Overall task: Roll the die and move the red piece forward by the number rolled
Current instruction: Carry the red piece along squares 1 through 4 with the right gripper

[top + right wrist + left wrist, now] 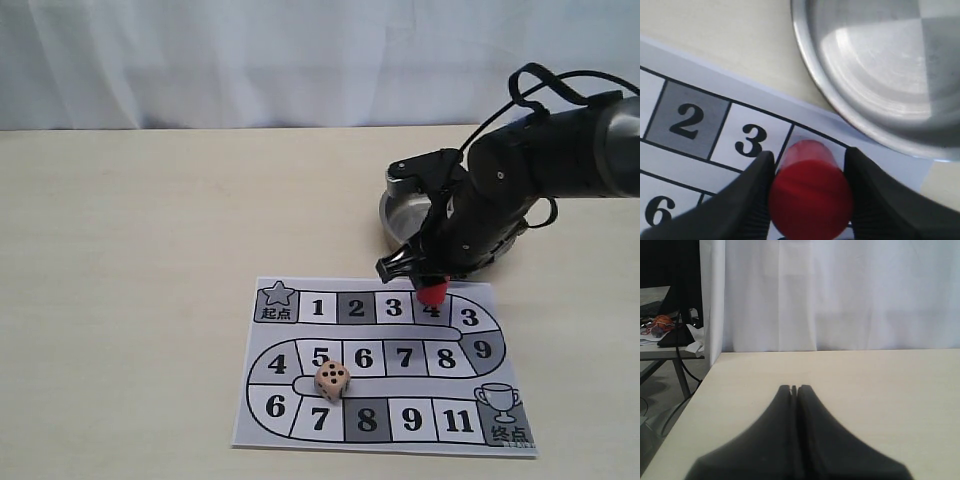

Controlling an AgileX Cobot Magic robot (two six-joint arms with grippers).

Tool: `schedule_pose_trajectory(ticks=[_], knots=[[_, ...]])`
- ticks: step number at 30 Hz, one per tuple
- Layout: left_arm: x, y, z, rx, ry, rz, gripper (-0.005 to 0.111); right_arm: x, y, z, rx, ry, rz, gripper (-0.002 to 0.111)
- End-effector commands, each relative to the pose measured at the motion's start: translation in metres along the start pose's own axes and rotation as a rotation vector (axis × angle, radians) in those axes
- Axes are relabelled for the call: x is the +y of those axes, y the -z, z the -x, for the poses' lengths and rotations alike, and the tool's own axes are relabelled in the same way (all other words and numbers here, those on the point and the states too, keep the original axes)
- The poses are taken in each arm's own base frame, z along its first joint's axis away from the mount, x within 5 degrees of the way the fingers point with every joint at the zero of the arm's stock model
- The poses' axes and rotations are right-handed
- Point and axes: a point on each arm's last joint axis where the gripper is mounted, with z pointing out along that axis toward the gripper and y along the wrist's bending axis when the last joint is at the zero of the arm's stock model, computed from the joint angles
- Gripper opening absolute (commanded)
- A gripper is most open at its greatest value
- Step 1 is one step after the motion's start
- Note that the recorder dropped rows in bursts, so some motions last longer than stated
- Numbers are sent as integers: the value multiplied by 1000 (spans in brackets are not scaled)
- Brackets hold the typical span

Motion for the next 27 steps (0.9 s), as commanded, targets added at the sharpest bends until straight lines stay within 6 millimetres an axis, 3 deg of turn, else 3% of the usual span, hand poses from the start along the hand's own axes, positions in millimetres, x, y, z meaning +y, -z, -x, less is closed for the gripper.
schedule_pose_trajectory(ticks=[1, 9, 14, 27], knots=[[0, 0, 3, -19, 3, -1, 0, -4, -3, -5, -29, -11, 2, 4], [0, 0, 3, -19, 3, -1, 0, -1, -22, -22, -53, -28, 28, 4], [0, 0, 3, -19, 3, -1, 0, -2, -23, -25, -38, -4, 15, 4], [0, 0, 3, -21, 3, -1, 0, -13, 13, -18, -113, -30, 2, 4]])
